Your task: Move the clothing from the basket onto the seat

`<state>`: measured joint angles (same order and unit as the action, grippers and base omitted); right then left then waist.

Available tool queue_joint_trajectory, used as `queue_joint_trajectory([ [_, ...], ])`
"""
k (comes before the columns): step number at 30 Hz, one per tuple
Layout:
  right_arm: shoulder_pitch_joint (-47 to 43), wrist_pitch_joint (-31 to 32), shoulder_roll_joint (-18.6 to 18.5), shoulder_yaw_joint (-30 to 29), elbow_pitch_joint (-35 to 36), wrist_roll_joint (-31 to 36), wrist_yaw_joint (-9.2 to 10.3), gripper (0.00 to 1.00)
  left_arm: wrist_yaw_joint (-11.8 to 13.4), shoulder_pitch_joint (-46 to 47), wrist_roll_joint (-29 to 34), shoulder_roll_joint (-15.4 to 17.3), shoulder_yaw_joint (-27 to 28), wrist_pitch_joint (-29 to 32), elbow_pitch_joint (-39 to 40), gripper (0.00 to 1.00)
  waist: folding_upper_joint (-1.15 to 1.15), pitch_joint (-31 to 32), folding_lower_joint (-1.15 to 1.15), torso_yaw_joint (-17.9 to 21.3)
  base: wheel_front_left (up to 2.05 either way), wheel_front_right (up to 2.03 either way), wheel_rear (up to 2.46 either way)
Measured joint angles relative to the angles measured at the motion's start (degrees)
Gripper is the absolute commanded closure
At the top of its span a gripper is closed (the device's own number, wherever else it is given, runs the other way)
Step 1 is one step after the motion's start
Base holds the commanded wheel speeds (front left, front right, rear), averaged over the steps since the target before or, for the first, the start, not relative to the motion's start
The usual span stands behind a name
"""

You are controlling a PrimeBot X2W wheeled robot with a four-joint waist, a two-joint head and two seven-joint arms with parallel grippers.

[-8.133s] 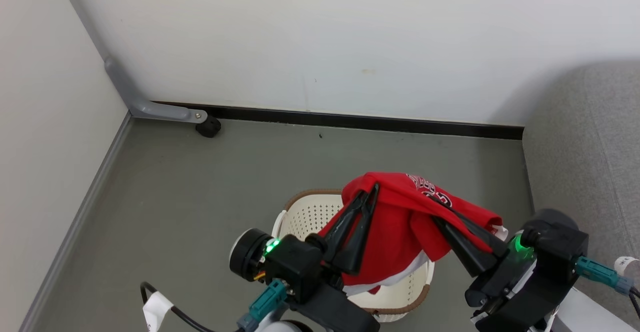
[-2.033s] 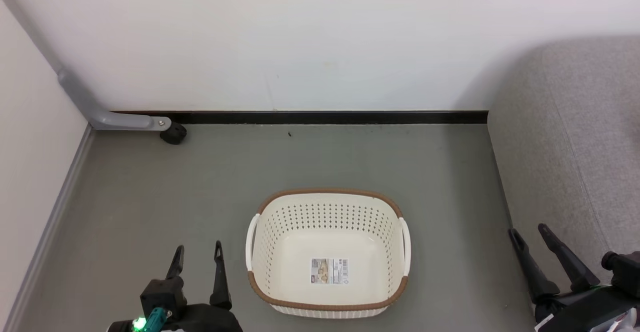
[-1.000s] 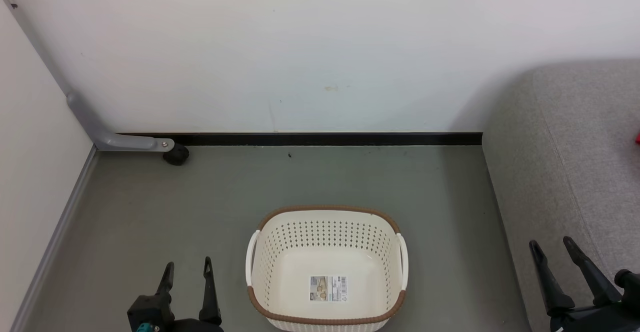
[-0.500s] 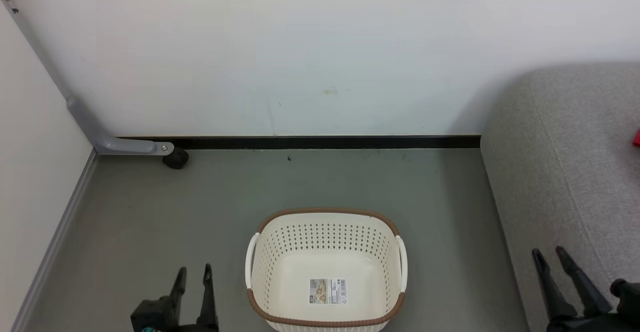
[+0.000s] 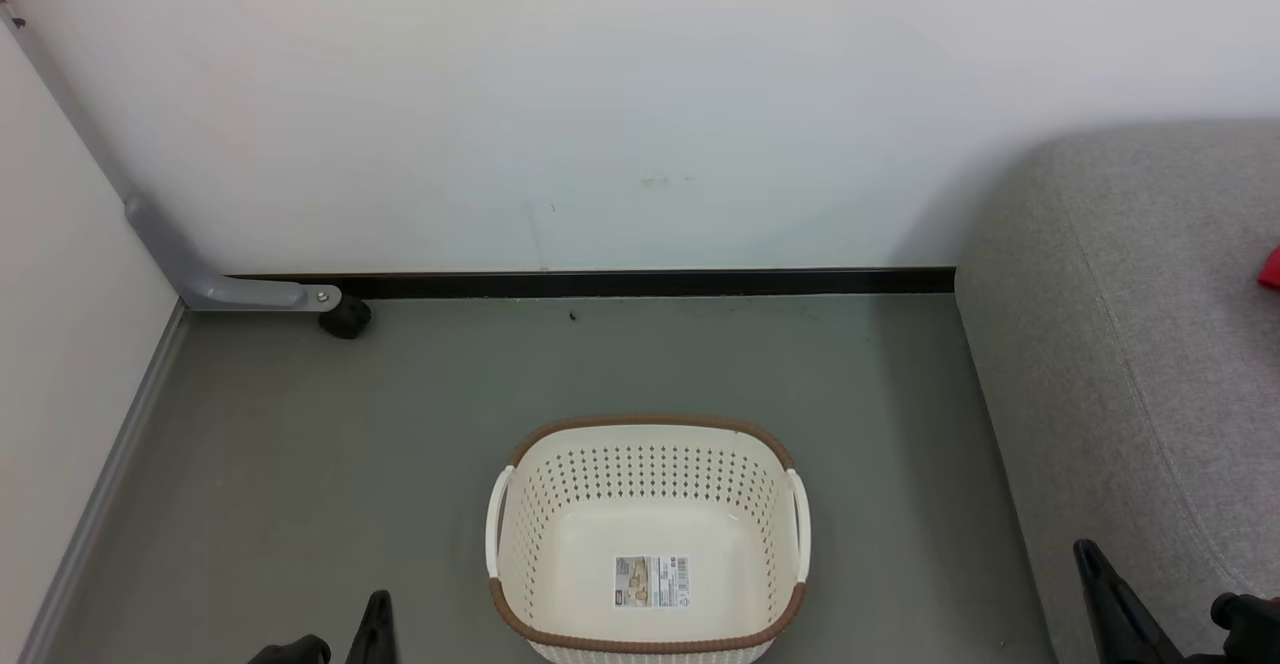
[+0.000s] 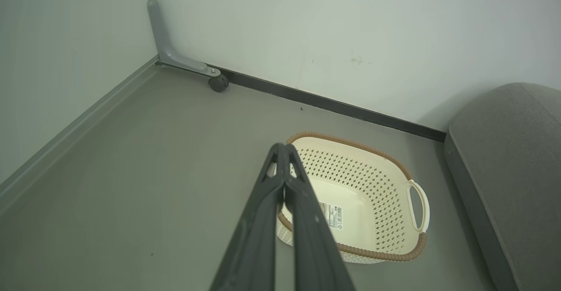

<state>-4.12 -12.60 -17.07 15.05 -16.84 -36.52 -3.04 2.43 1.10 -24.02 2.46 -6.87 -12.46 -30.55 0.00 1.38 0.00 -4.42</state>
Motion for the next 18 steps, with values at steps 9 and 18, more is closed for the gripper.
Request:
queue_joint_trajectory([
  [9,0.6,2.1,1.5,-2.5,-0.1,-5.1,-0.48,1.00,-1.0,0.2,-6.7,0.0,1.1,2.0,0.9,1.00,0.00,-0.1,0.00,0.4,0.00,0.00,0.00],
  [18,1.3,4.2,2.9,-4.8,-0.1,-10.6,-0.58,1.00,-2.0,0.3,-13.1,0.0,2.4,4.0,2.0,1.00,0.00,-0.3,0.00,0.9,0.00,0.00,0.00],
])
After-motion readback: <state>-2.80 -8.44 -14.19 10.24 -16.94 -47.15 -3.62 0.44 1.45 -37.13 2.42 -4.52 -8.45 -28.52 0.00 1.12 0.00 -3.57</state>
